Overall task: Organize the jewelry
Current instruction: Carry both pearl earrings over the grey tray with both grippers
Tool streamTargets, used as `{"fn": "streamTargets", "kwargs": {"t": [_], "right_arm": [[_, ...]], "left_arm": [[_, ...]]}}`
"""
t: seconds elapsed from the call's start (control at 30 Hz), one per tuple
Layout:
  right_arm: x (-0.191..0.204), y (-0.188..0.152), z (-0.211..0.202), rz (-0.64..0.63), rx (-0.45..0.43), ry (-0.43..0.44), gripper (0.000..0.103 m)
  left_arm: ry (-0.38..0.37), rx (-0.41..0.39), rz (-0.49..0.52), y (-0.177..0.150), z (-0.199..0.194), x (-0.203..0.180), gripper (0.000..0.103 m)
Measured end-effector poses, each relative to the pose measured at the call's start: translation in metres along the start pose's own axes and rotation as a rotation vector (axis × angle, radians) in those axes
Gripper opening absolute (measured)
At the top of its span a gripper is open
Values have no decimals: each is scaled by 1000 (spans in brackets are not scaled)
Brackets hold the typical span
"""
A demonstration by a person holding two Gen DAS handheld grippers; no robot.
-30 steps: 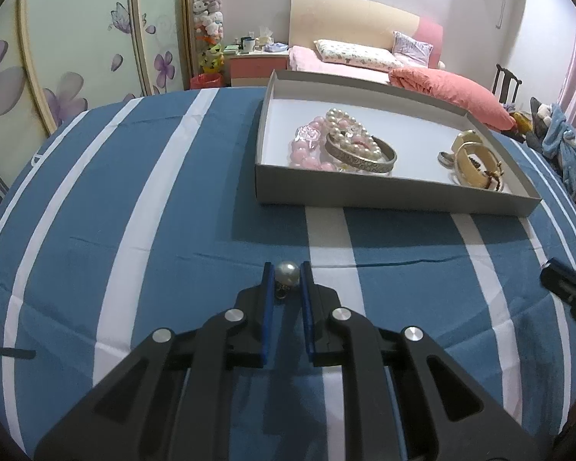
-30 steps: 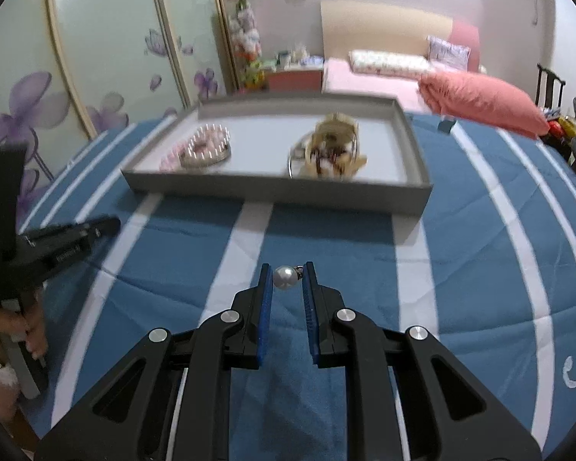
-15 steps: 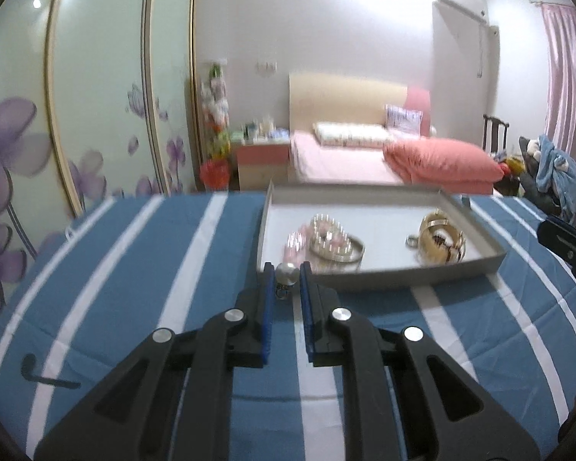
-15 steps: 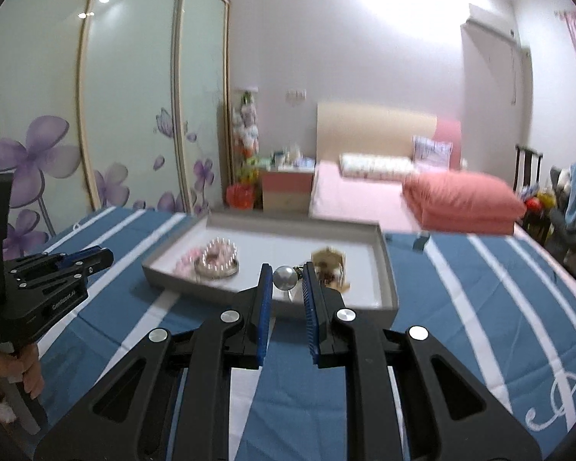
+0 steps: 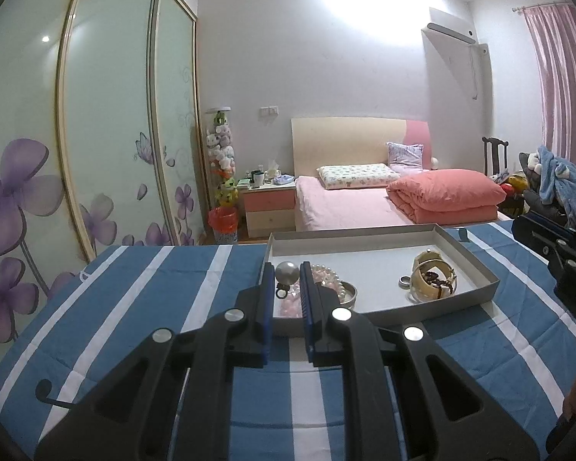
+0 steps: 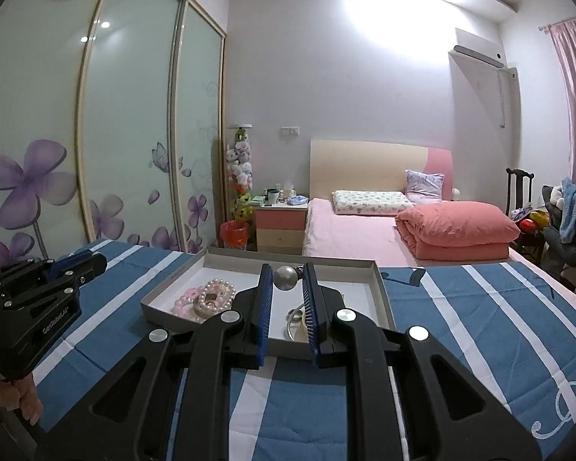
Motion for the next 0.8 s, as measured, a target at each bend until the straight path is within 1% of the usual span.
{"fn": "streamTargets", "kwargs": {"t": [0.27,0.5,0.7,0.8], "right_arm": [[-2,-2,5,10,10,-14,17],[1,-2,10,8,18,-12,17],[-2,-4,18,22,33,-10,17],[-7,-1,28,32,37,-8,17]], "left_arm": [[1,-6,12,0,1,-3,14],[2,5,18,0,5,-5,14],[4,23,16,-1,15,-6,14],[-2,34,12,3,28,-9,14]]}}
Point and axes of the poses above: each gripper's, at about its wrist camera, not at the fingertips, and z roughly the way its jaws point, x to its left, y to its top, the point moved 5 cm from there along z, roughly the way its jaws point, and after that the axes turned 9 degrees about -z, right-handed, at the moved point
